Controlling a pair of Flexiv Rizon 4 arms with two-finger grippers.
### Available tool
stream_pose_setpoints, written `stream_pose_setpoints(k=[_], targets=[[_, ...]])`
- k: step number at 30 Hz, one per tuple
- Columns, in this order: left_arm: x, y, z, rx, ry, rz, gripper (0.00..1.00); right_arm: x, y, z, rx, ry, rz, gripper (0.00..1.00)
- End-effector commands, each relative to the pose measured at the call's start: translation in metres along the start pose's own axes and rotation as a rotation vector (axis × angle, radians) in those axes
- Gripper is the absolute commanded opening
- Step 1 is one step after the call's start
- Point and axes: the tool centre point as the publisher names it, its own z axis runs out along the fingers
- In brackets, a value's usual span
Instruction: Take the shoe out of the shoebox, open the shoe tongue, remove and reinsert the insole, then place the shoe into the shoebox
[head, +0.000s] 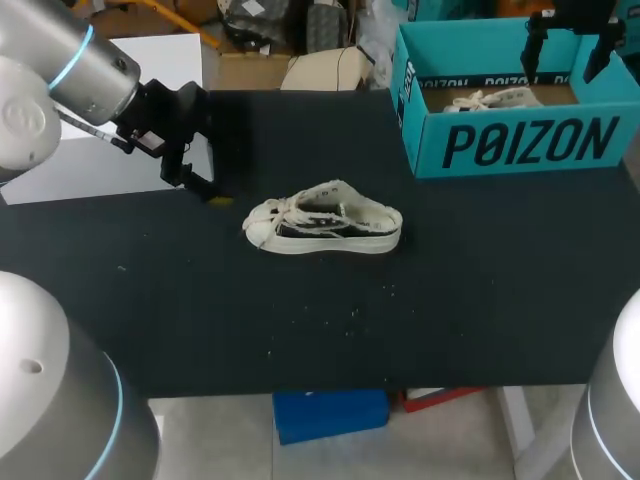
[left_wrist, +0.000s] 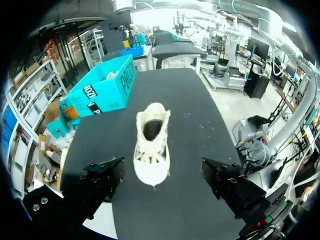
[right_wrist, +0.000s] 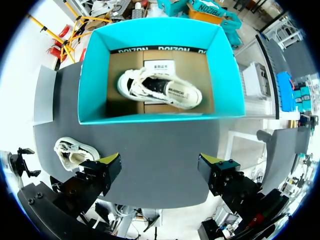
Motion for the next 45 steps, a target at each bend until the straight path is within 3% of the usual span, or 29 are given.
stream_pose_setpoints(k=[1,2,5,7,9,21,23,24,25,28,40,44,45], targets=[[0.000,0.003,0.004,0.013,-0.007,0.002,1.00,0.000,0.000,0.000,0.000,0.000,0.000,1.00],[0.000,0.003,0.004,0.013,-0.007,0.002,1.00,0.000,0.000,0.000,0.000,0.000,0.000,1.00],[0.000,0.003,0.004,0.013,-0.007,0.002,1.00,0.058,-0.042,0.001,-0.040,-0.046,-0.376,1.00],[0.000,0.003,0.004,0.013,-0.007,0.002,1.00,0.090,-0.095,0.002,-0.094,0.010,-0.681,1.00],[0.000,0.003,0.004,0.013,-0.007,0.002,1.00,0.108,-0.154,0.008,-0.151,-0.009,-1.020,1.00],[0.000,0.003,0.004,0.013,-0.007,0.002,1.00,0.108,-0.154,0.008,-0.151,-0.009,-1.020,1.00],[0.000,0.003,0.004,0.013,-0.007,0.002,1.00,0.171,-0.171,0.004,-0.184,-0.039,-1.430,1.00],[0.000,0.003,0.004,0.013,-0.007,0.002,1.00,0.200,-0.188,0.002,-0.217,0.036,-1.627,1.00],[0.000,0.003,0.004,0.013,-0.007,0.002,1.00,0.226,-0.209,0.001,-0.204,0.041,-1.709,1.00],[0.000,0.003,0.004,0.013,-0.007,0.002,1.00,0.226,-0.209,0.001,-0.225,0.047,-1.820,1.00],[0.000,0.003,0.004,0.013,-0.007,0.002,1.00,0.226,-0.209,0.001,-0.225,0.047,-1.821,1.00],[0.000,0.003,0.004,0.013,-0.007,0.002,1.00,0.239,-0.195,0.022,-0.355,0.070,-1.855,1.00],[0.000,0.003,0.004,0.013,-0.007,0.002,1.00,0.244,-0.190,0.025,-0.423,0.107,-1.869,1.00]])
